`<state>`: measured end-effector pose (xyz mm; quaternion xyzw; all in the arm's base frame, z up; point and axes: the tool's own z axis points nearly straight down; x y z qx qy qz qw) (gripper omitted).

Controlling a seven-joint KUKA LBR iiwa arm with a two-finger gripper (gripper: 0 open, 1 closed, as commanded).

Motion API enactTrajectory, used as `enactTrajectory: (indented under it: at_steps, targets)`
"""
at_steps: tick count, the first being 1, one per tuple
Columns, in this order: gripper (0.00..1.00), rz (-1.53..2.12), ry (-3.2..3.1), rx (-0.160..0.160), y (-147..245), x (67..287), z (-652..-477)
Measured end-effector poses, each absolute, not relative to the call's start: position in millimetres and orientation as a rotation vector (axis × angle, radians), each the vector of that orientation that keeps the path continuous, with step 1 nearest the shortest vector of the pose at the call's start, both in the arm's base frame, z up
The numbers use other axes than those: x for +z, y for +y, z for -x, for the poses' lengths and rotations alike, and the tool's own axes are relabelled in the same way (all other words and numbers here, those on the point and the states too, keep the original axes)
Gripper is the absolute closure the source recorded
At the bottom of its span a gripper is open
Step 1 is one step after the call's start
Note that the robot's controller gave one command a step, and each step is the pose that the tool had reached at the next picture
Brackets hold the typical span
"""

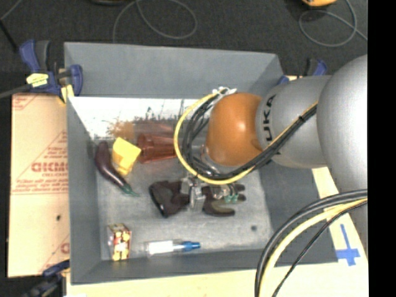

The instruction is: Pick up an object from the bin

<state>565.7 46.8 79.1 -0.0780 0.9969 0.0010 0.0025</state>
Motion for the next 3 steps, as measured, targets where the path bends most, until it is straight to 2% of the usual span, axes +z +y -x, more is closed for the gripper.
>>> enactTrajectory:
  at_steps: [1,2,3]
  targets:
    - [1.00,0.297,3.119,0.003,52,184,-569.5]
    - [1.00,0.296,3.120,0.004,52,184,-569.5]
    - [1.00,0.278,3.117,0.002,58,307,-573.8]
